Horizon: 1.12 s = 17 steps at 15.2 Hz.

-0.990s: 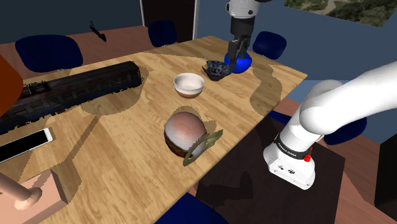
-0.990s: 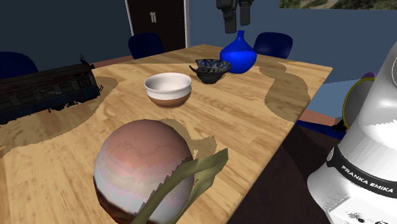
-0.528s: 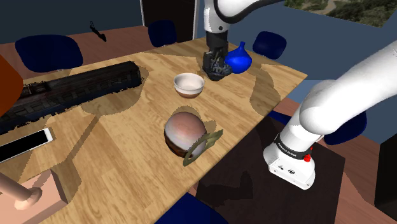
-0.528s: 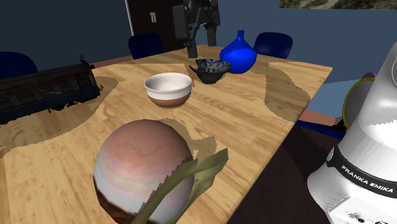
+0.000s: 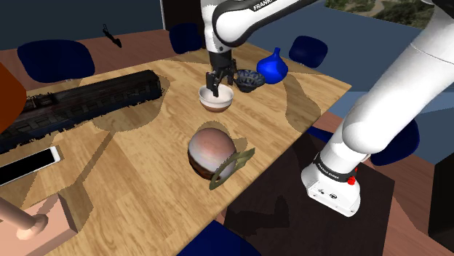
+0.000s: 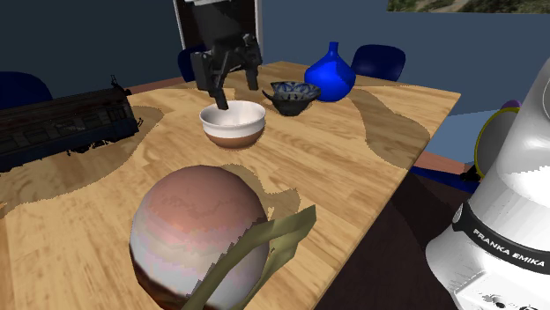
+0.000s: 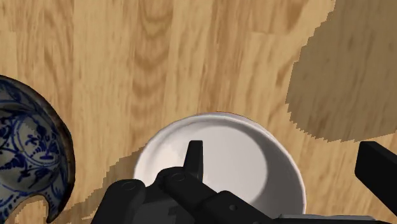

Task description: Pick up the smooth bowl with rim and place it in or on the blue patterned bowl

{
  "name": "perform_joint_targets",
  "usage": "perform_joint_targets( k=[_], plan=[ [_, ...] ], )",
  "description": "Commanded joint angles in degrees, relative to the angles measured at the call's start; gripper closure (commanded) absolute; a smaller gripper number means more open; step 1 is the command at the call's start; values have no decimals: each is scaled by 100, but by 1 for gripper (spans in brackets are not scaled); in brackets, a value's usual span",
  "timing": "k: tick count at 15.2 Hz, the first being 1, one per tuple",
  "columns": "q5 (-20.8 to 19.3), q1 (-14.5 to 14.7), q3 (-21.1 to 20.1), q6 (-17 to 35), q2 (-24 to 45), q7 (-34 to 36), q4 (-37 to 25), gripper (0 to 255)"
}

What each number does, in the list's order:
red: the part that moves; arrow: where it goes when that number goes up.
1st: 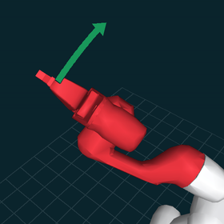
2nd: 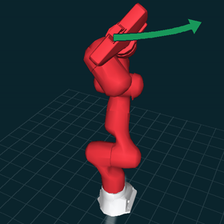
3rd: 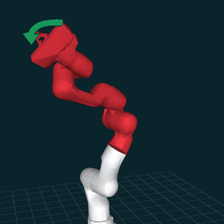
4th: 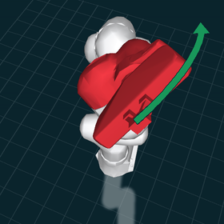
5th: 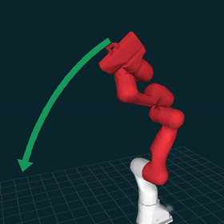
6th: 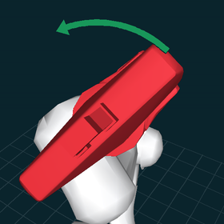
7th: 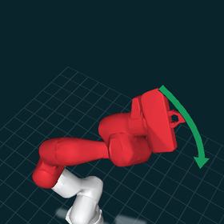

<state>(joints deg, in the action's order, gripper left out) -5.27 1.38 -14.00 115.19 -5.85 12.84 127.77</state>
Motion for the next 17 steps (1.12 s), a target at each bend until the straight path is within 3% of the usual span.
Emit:
perform_joint_targets(
  k=[1, 6, 17],
  plan=[
    [-170, 25, -79, 160, 509, 267, -336, 0],
    [-627, 155, -125, 375, 1662, 820, -1219, 0],
    [-774, 147, -59, 908, 1926, 917, -936, 0]
  ],
)
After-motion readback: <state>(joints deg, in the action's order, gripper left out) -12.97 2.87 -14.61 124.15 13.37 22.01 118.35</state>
